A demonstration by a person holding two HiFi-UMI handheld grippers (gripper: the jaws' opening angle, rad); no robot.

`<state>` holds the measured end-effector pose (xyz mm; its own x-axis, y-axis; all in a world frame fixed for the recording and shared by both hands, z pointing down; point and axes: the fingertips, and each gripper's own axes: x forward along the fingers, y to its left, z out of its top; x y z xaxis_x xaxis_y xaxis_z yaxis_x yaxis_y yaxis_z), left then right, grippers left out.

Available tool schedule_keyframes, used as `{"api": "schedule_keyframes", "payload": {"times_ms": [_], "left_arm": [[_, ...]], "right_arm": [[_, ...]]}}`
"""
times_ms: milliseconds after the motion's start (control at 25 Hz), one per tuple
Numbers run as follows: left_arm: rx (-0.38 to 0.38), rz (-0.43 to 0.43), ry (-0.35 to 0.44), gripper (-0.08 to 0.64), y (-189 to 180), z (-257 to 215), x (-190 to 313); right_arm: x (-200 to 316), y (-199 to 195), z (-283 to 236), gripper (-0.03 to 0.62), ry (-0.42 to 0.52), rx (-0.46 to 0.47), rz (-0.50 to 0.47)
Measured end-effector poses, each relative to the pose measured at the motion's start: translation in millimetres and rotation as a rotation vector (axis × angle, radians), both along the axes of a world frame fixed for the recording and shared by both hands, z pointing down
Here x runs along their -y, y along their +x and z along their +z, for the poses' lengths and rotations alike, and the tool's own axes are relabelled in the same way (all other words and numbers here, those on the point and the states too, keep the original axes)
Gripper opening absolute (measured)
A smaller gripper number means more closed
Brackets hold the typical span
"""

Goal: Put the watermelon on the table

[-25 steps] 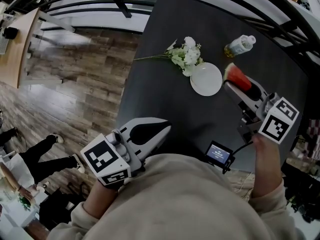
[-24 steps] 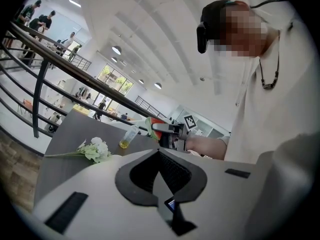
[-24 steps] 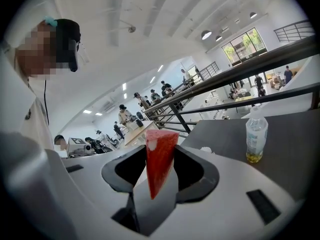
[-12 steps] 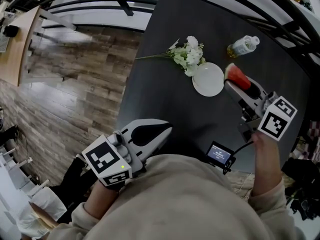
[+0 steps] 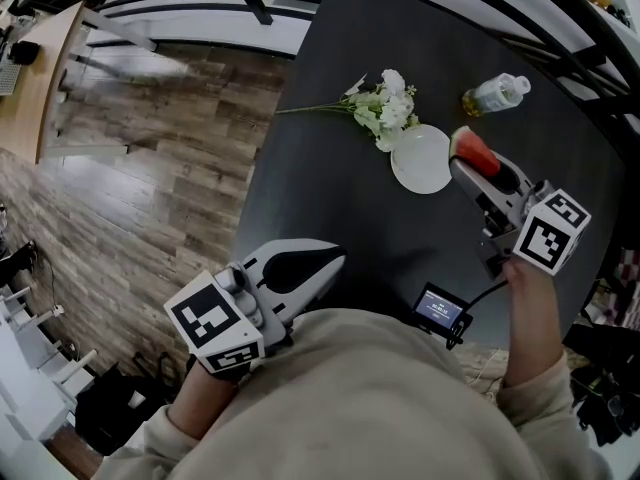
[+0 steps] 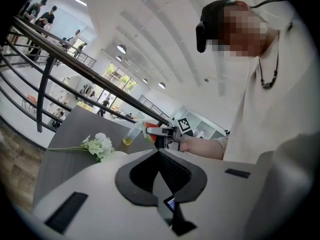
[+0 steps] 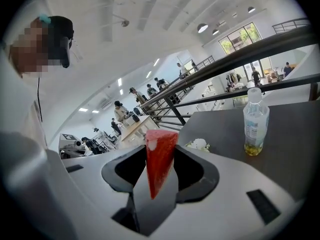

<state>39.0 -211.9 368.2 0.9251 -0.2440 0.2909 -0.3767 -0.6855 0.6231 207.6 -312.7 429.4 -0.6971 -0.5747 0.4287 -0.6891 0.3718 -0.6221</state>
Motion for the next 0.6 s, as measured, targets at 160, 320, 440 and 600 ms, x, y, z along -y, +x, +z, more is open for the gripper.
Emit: {"api": "schedule_keyframes", "payload": {"times_ms": [160,320,440,600], "left_arm": [[0.003,-0.003,-0.006,0.003,-0.4,0.5,0.4],[0.003,-0.004,-0.012,0.003,0.3,3.0,0.9],[0.003,-0.006,-0.016,0.003,-0.4,4.2,0.8],[0.007,-0.013,-0.025,0.003,-4.2,6.4,-0.1]], "right_arm": [[2.6,0.6,8.1,0.187,-0.012,-0.003,-0.001],[4.9,1.5,18.7,0.187,-0.027,-0.003,-0.001],[5.1,3.4,28.5,0.187,-0.046,-0.002,0.003],[3.7,5.4,42.3,0.187,-0.070,-0.015,0.004]]}}
